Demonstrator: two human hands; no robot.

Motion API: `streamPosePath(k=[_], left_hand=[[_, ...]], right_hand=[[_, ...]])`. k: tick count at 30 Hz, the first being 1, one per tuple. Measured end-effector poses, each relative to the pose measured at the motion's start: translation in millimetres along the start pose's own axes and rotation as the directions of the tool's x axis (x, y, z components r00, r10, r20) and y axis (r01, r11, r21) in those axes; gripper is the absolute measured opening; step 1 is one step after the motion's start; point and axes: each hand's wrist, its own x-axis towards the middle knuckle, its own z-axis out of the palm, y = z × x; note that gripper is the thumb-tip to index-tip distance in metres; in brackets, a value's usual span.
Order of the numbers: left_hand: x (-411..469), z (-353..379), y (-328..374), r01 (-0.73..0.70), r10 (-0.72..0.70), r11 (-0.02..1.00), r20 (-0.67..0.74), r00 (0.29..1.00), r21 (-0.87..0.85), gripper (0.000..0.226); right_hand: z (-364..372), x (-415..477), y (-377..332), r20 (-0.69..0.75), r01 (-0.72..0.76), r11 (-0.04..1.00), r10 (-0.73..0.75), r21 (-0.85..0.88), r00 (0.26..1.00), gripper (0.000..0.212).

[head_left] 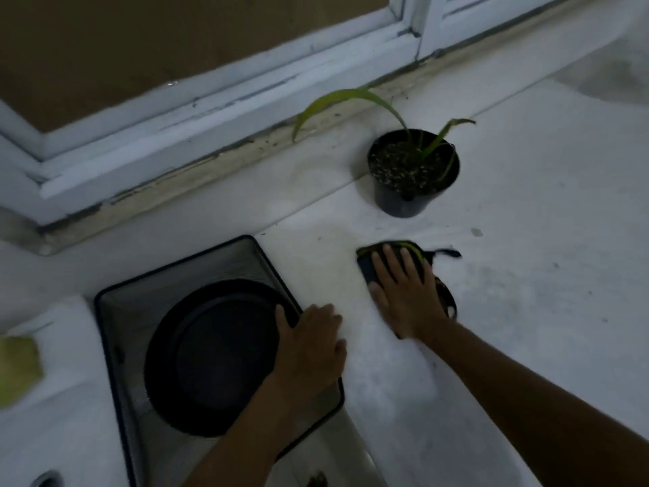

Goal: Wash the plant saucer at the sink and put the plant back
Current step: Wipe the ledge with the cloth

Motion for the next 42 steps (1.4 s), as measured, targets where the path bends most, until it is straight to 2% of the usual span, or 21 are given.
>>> streamPosePath(k=[4, 6, 9, 12, 15, 17, 18, 20, 21, 23, 24, 25, 26, 29, 31, 32, 34, 36, 38, 40, 42], left_hand=[[-10.9, 6.1, -4.1, -0.065, 0.063, 0.995, -0.026, 0.998, -0.081, 0.043], [-16.3, 10.6, -7.6, -0.095, 0.080, 0.980, -0.095, 0.992, -0.173, 0.037], [-16.6, 6.5, -19.0, -0.101, 0.006, 0.938, -0.276, 0.961, -0.331, 0.023], [-6.6, -5.6, -28.5, -0.123, -0.048, 0.919, -0.417, 0.908, -0.374, 0.016], [8.2, -20.7, -22.0, -0.087, -0.068, 0.931, -0.404, 0.912, -0.354, 0.022], [15.8, -23.4, -15.1, -0.043, -0.070, 0.949, -0.341, 0.938, -0.312, 0.030], [18.5, -22.9, -10.7, -0.019, -0.074, 0.958, -0.309, 0.948, -0.287, 0.034], [22.8, -19.0, -2.2, 0.019, -0.086, 0.965, -0.249, 0.965, -0.261, 0.040], [24.7, -16.3, 2.6, 0.024, -0.082, 0.967, -0.221, 0.972, -0.253, 0.041], [27.9, -10.3, 14.7, -0.007, -0.036, 0.975, -0.192, 0.981, -0.221, 0.043], [29.4, -7.4, 22.3, -0.036, -0.002, 0.978, -0.185, 0.983, -0.204, 0.044], [30.8, -4.5, 31.0, -0.064, 0.029, 0.979, -0.176, 0.984, -0.194, 0.045], [32.0, -1.2, 40.1, -0.083, 0.053, 0.978, -0.160, 0.986, -0.189, 0.046], [35.8, 9.0, 65.0, -0.076, 0.069, 0.989, -0.060, 0.996, -0.127, 0.054], [40.0, 15.9, 75.5, -0.066, 0.067, 0.995, 0.007, 0.998, -0.075, 0.056], [41.7, 19.3, 78.5, -0.062, 0.064, 0.996, 0.032, 0.997, -0.060, 0.057], [45.5, 23.8, 79.1, -0.050, 0.052, 0.998, 0.051, 0.997, -0.040, 0.058], [49.0, 26.5, 76.6, -0.036, 0.037, 0.999, 0.043, 0.998, -0.040, 0.059], [51.2, 26.8, 74.9, -0.031, 0.032, 0.999, 0.034, 0.999, -0.041, 0.061], [52.1, 25.8, 74.7, -0.032, 0.034, 0.998, 0.036, 0.999, -0.055, 0.059], [54.0, 21.0, 71.8, -0.022, 0.029, 0.989, 0.045, 0.999, -0.150, 0.052]], right_hand=[[-5.6, 98.4, -44.2, 0.027, 0.122, 0.991, -0.121, -0.053, 0.992, 0.059], [-7.6, 115.8, -62.6, 0.023, 0.222, 0.969, -0.221, -0.110, 0.975, 0.057], [-4.9, 103.3, -64.9, 0.065, 0.458, 0.881, -0.453, -0.118, 0.889, 0.055], [-2.7, 67.6, -38.6, 0.088, 0.606, 0.785, -0.600, -0.127, 0.795, 0.054], [0.5, 21.1, 2.7, 0.084, 0.656, 0.741, -0.651, -0.145, 0.754, 0.054], [0.2, -5.4, 36.5, 0.090, 0.608, 0.778, -0.601, -0.161, 0.794, 0.055], [-0.7, -15.9, 54.4, 0.074, 0.534, 0.829, -0.529, -0.165, 0.845, 0.056], [-2.9, -32.8, 83.4, -0.012, 0.225, 0.967, -0.228, -0.117, 0.974, 0.060], [-4.2, -40.3, 90.4, -0.063, 0.011, 0.998, -0.015, -0.062, 0.998, 0.062], [-1.9, -51.6, 85.1, -0.139, -0.352, 0.935, 0.354, 0.043, 0.925, 0.065], [1.5, -57.3, 74.7, -0.150, -0.448, 0.891, 0.454, 0.071, 0.878, 0.065], [6.4, -64.8, 62.2, -0.161, -0.478, 0.875, 0.485, 0.083, 0.860, 0.064], [12.9, -75.2, 50.6, -0.167, -0.443, 0.892, 0.451, 0.084, 0.877, 0.062], [31.6, -118.1, 45.2, -0.122, -0.090, 0.996, 0.092, 0.015, 0.988, 0.060], [34.4, -136.4, 72.9, -0.106, 0.036, 0.999, -0.037, -0.009, 0.994, 0.060], [32.3, -137.5, 90.5, -0.119, 0.009, 1.000, -0.011, -0.018, 0.993, 0.060], [21.7, -122.3, 120.7, -0.131, -0.189, 0.982, 0.187, -0.003, 0.974, 0.060], [8.5, -86.2, 139.7, -0.132, -0.393, 0.918, 0.396, 0.048, 0.909, 0.062], [-0.9, -41.3, 142.9, -0.126, -0.496, 0.862, 0.507, 0.104, 0.853, 0.062], [-6.9, -3.8, 128.4, -0.106, -0.468, 0.876, 0.479, 0.112, 0.871, 0.062], [-8.2, 12.2, 101.0, -0.086, -0.258, 0.965, 0.261, 0.047, 0.961, 0.060]])
